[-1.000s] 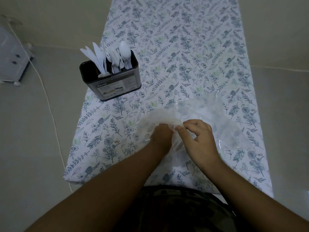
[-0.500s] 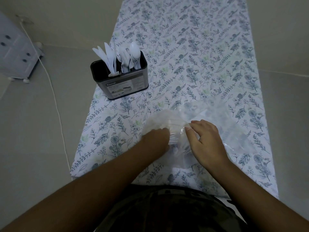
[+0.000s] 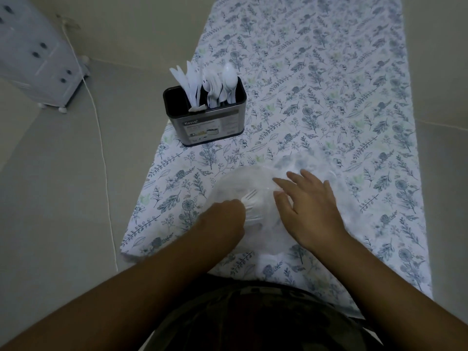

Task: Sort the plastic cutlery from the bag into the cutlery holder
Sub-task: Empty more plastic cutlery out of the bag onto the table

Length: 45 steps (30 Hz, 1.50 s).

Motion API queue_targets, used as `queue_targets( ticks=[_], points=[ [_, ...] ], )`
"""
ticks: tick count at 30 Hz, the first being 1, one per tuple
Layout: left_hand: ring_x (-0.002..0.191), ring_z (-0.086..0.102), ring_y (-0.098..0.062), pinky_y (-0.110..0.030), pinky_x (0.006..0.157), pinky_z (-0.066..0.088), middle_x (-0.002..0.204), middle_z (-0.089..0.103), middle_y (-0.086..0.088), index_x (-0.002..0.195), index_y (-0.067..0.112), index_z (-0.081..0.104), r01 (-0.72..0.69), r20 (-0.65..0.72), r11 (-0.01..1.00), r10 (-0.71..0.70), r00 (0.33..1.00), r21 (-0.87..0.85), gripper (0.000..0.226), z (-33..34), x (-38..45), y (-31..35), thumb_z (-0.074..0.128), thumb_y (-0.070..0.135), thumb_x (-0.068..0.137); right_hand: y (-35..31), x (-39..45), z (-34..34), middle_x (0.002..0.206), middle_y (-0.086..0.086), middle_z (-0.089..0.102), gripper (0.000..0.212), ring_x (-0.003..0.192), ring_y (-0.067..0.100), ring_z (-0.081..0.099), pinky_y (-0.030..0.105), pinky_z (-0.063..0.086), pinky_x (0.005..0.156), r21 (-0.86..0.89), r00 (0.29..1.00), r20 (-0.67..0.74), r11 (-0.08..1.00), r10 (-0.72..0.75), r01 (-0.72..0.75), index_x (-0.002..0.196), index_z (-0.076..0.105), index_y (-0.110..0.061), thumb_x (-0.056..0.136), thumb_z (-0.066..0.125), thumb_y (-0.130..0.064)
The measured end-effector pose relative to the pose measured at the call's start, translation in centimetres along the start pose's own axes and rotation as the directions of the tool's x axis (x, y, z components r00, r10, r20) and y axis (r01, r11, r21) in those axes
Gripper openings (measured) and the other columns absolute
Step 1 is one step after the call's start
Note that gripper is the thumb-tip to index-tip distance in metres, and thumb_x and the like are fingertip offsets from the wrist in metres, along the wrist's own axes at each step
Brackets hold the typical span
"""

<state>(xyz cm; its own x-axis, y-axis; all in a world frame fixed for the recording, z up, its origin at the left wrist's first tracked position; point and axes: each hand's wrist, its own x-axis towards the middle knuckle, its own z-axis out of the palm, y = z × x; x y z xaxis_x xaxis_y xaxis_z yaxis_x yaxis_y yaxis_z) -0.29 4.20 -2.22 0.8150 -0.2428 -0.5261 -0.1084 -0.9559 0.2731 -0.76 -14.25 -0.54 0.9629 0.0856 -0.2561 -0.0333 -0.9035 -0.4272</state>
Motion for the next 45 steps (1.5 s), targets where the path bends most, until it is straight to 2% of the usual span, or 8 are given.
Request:
queue_targets(
  ticks=[3,6,13,19,24,30,36,45],
  points=[
    [0.092,0.063,-0.025,-0.036,0.08,0.052,0.11,0.065,-0.009,0.113,0.01,0.061,0.002,0.003,1.0,-0.002,1.0,-0.026,0.018,-1.0,1.0,0.6,0.052,0.016,0.098,-1.9,0.3,0.2,0.164,0.0,0.036,0.061,0.153,0.018,0.024,0.032,0.013,0.125,0.197,0.987,0.085,0.973,-0.138,0.119,0.155,0.039,-0.028,0.098,0.044,-0.049],
    [0.105,0.064,-0.027,-0.035,0.084,0.05,0.115,0.066,-0.009,0.116,0.01,0.065,0.007,0.023,1.0,-0.007,1.0,-0.019,0.023,-1.0,1.1,0.4,0.05,0.018,0.099,-2.6,0.7,0.7,0.166,-0.003,0.031,0.071,0.154,0.015,0.021,0.03,0.006,0.125,0.157,0.957,0.195,0.97,-0.215,0.186,0.16,0.024,-0.032,0.093,0.037,-0.05],
    [0.085,0.047,-0.019,-0.029,0.071,0.038,0.109,0.057,-0.008,0.112,0.01,0.048,0.065,0.026,0.997,-0.063,0.998,-0.05,0.021,0.9,-2.7,-3.5,0.056,0.023,0.097,-0.8,2.4,1.4,0.167,-0.002,0.028,0.086,0.154,0.018,0.018,0.044,0.006,0.128,-0.059,0.928,0.331,0.978,-0.169,0.199,0.161,0.022,-0.035,0.079,0.008,-0.059],
    [0.103,0.059,-0.024,-0.036,0.089,0.05,0.118,0.059,-0.009,0.126,0.011,0.049,0.081,0.064,0.983,-0.071,0.995,-0.168,0.037,2.1,-3.6,-7.1,0.059,0.028,0.095,0.8,4.0,1.4,0.17,0.007,0.02,0.064,0.157,0.026,0.012,0.041,0.008,0.127,-0.199,0.931,0.363,0.972,-0.043,0.122,0.161,0.024,-0.028,0.101,0.026,-0.051],
    [0.093,0.059,-0.02,-0.031,0.08,0.049,0.106,0.06,-0.004,0.12,0.013,0.052,0.091,0.001,0.953,-0.095,0.995,-0.289,0.029,3.0,-4.6,-9.3,0.06,0.024,0.095,3.0,5.0,0.7,0.17,0.009,0.017,0.063,0.157,0.03,0.01,0.049,0.01,0.126,-0.316,0.946,0.32,0.947,0.054,0.053,0.161,0.022,-0.03,0.101,0.027,-0.049],
    [0.108,0.057,-0.023,-0.029,0.09,0.045,0.126,0.059,-0.009,0.139,0.008,0.042,0.174,-0.034,0.917,-0.199,0.979,-0.359,0.049,4.6,-4.7,-10.5,0.057,0.028,0.097,4.3,4.5,0.3,0.17,0.007,0.018,0.059,0.157,0.029,0.011,0.054,0.012,0.126,-0.362,0.953,0.292,0.932,0.083,0.029,0.16,0.022,-0.034,0.103,0.035,-0.041],
    [0.08,0.059,-0.019,-0.035,0.072,0.05,0.09,0.058,0.001,0.099,0.018,0.049,0.18,-0.062,0.896,-0.224,0.973,-0.405,0.015,6.0,-5.6,-11.0,0.058,0.029,0.097,5.3,3.9,0.1,0.171,0.004,0.018,0.055,0.157,0.028,0.011,0.057,0.013,0.125,-0.333,0.951,0.25,0.938,0.182,-0.092,0.159,0.028,-0.032,0.104,0.036,-0.039],
    [0.08,0.059,-0.019,-0.029,0.064,0.044,0.088,0.057,0.0,0.1,0.015,0.053,0.23,-0.185,0.843,-0.356,0.916,-0.486,0.024,5.9,-3.1,-7.6,0.059,0.037,0.094,3.9,2.2,-0.4,0.164,0.011,0.034,0.072,0.152,0.031,0.027,0.052,0.025,0.122,-0.242,0.971,0.207,0.968,0.118,-0.066,0.154,0.043,-0.018,0.09,0.025,-0.045]
  ],
)
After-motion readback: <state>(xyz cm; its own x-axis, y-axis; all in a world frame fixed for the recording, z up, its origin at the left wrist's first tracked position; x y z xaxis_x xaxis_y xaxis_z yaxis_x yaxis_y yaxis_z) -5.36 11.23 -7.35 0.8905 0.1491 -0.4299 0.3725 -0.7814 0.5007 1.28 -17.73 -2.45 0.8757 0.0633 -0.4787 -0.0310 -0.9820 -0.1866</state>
